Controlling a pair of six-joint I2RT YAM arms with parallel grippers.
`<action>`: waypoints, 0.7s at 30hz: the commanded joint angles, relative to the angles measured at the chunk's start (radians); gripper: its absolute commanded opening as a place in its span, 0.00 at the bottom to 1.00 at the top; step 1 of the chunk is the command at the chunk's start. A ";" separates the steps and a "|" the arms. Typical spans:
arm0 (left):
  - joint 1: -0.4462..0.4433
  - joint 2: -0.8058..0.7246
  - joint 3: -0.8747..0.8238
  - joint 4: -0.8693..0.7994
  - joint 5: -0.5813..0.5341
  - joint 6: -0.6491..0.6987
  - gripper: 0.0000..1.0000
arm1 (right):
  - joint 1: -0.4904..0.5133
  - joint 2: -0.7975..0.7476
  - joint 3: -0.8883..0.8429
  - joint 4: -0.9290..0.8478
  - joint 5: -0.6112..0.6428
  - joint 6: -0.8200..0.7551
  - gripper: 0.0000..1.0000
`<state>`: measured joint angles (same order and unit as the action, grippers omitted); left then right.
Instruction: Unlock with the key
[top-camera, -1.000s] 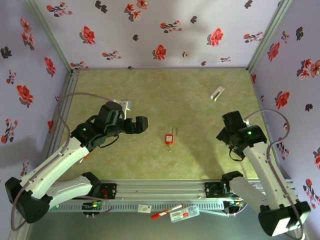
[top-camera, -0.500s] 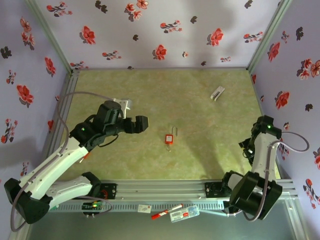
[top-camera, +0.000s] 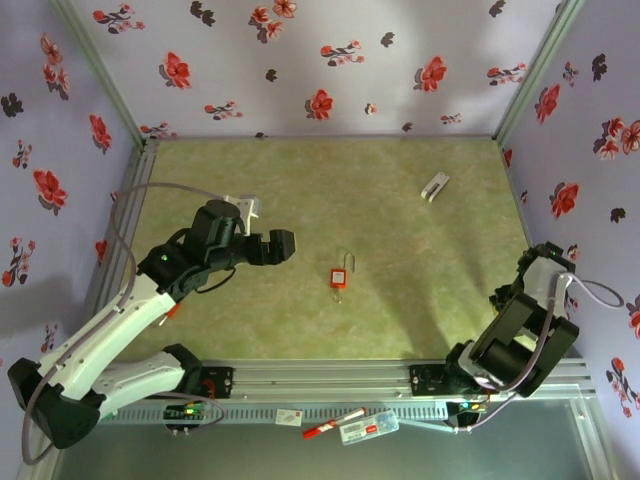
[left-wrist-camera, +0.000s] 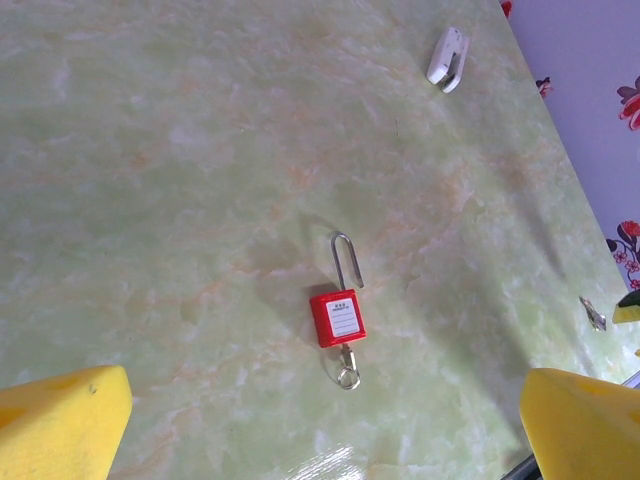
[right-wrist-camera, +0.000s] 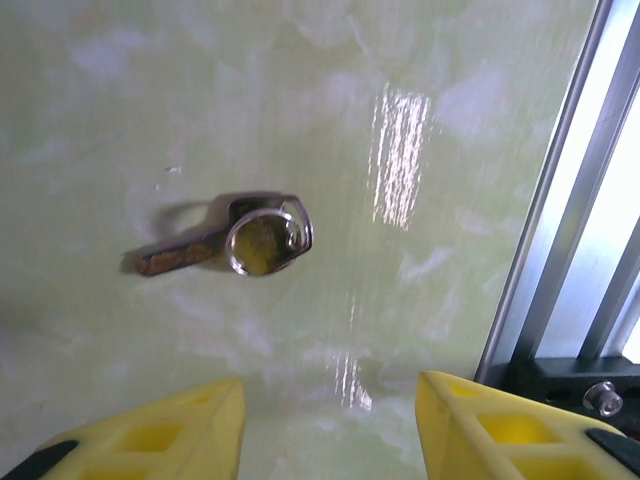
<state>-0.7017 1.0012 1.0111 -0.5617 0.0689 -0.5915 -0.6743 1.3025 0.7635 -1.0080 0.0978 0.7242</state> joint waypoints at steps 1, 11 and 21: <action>0.009 -0.023 0.002 -0.016 0.011 0.009 1.00 | -0.011 0.026 -0.010 0.028 0.059 -0.016 0.48; 0.011 -0.025 -0.005 -0.017 0.010 0.002 1.00 | -0.056 0.082 -0.007 0.112 0.068 -0.075 0.44; 0.011 -0.007 0.006 -0.018 0.012 0.000 1.00 | -0.059 0.131 -0.013 0.172 0.052 -0.088 0.40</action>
<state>-0.6998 0.9890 1.0107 -0.5621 0.0719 -0.5919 -0.7261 1.4223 0.7551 -0.8562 0.1349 0.6529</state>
